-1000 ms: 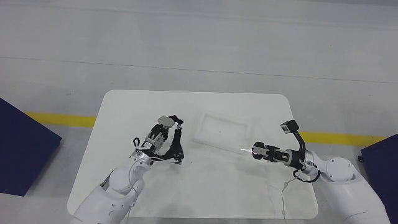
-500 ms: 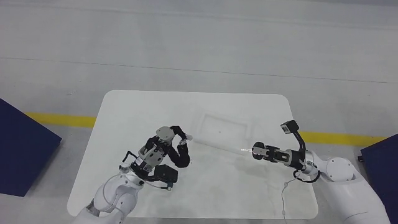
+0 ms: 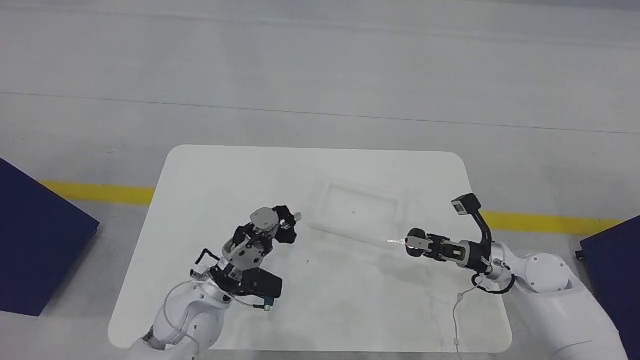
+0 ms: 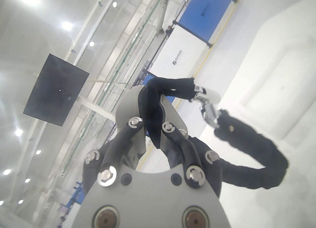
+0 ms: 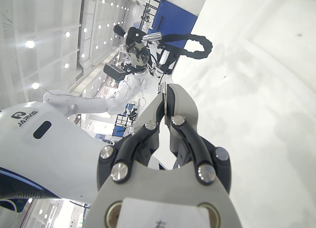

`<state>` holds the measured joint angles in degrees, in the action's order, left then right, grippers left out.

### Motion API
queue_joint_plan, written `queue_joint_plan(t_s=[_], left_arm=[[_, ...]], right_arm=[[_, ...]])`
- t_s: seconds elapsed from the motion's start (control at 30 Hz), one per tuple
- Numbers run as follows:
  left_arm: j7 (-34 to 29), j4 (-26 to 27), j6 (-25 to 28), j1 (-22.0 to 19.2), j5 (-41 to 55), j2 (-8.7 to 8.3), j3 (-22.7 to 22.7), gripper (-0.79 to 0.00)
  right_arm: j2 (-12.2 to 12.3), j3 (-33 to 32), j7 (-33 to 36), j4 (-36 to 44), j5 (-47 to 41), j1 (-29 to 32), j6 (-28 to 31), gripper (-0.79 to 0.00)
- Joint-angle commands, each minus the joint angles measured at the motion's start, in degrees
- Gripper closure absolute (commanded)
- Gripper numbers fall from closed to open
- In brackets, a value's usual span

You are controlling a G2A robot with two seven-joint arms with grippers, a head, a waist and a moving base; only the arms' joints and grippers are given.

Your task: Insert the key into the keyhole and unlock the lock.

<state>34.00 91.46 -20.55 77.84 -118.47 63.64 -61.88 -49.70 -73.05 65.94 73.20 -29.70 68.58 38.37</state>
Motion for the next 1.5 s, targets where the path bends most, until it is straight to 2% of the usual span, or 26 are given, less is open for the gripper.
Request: queue_joint_plan(t_s=[0.0,0.1,0.2,0.3,0.4,0.7,1.03,1.1,1.23,1.47], left_arm=[[8.7,-2.8,0.4,-1.1,9.2,0.65,1.3,0.000],[17.9,-7.4,2.3,-3.2,18.6,1.84,3.2,0.000],[24.5,-12.2,4.3,-5.8,23.5,3.11,5.7,0.000],[30.0,-16.3,7.9,-7.8,30.1,4.59,8.2,0.000],[32.6,-19.7,10.8,-9.6,33.9,5.96,10.5,0.000],[35.7,-24.0,17.8,-10.6,43.5,8.90,13.9,0.000],[35.6,-24.2,17.7,-10.8,42.7,9.04,14.0,0.000],[35.6,-22.2,21.4,-9.4,46.9,9.40,14.1,0.000],[37.3,-22.1,25.0,-8.5,52.8,10.49,14.7,0.000],[38.6,-24.8,29.3,-9.5,59.6,13.04,17.0,0.000]], right_arm=[[0.0,0.0,0.0,0.0,0.0,0.0,0.0,0.000],[0.0,0.0,0.0,0.0,0.0,0.0,0.0,0.000],[0.0,0.0,0.0,0.0,0.0,0.0,0.0,0.000],[0.0,0.0,0.0,0.0,0.0,0.0,0.0,0.000],[0.0,0.0,0.0,0.0,0.0,0.0,0.0,0.000],[0.0,0.0,0.0,0.0,0.0,0.0,0.0,0.000],[0.0,0.0,0.0,0.0,0.0,0.0,0.0,0.000],[-0.1,0.4,-1.3,1.3,0.2,0.8,-0.3,0.000],[-0.5,0.9,-3.2,3.5,-1.2,2.8,1.3,0.000],[-1.1,1.4,-6.6,5.6,-2.6,4.6,4.6,0.000]])
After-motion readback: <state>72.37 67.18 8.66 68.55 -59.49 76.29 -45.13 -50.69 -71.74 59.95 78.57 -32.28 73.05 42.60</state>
